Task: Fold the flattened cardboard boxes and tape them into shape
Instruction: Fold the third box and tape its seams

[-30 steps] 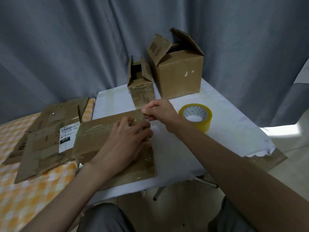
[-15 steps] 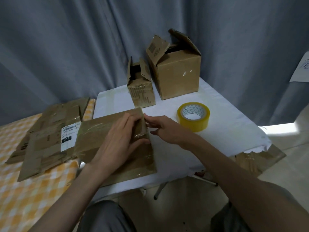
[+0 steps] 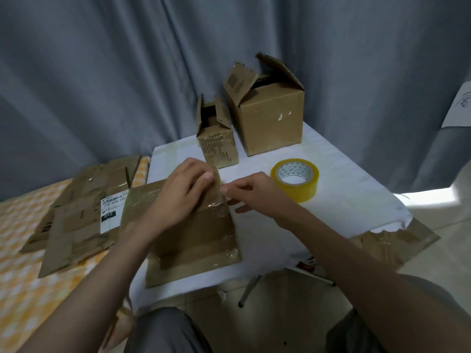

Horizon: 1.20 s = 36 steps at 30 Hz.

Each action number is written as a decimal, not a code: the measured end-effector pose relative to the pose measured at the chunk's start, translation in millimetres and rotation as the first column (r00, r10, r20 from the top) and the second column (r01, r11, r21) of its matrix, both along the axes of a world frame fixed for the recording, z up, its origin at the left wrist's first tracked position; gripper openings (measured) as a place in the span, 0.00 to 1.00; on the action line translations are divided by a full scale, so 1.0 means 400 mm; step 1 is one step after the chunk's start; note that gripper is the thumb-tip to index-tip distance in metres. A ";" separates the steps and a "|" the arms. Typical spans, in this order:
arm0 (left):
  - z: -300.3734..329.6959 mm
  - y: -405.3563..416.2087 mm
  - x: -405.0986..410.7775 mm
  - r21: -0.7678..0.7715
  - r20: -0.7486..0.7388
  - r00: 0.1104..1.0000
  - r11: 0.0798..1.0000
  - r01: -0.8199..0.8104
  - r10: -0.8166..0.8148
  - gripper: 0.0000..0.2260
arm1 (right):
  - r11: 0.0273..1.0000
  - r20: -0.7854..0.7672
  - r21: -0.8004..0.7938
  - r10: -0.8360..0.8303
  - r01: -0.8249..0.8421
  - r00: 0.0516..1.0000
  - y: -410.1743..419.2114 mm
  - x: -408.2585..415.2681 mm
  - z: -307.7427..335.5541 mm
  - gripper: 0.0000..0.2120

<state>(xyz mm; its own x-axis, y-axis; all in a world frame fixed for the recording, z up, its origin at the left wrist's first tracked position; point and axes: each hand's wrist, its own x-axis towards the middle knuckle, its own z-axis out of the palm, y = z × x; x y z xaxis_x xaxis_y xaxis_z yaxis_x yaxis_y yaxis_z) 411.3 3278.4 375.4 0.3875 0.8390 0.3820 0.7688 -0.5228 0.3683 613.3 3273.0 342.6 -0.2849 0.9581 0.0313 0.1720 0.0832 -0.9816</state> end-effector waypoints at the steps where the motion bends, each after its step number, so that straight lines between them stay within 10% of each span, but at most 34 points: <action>1: 0.008 0.023 0.005 0.001 -0.018 1.000 1.000 -0.020 0.020 0.14 | 0.998 0.007 0.045 -0.051 0.050 0.999 -0.004 -0.012 -0.001 0.12; 9: -0.026 0.117 0.051 -0.235 -0.131 0.987 0.964 -0.123 0.094 0.09 | 0.991 0.432 0.120 -0.099 0.052 0.896 -0.015 -0.070 0.014 0.26; 20: 0.012 0.087 0.010 -0.150 0.137 0.988 0.987 -0.052 0.073 0.09 | 0.987 0.317 0.059 -0.158 0.147 0.935 -0.032 -0.087 0.036 0.19; 36: 0.032 -0.017 -0.183 -0.243 0.054 0.969 0.944 -0.221 0.240 0.29 | 0.878 0.140 0.165 -0.472 0.450 0.870 0.089 -0.096 0.046 0.04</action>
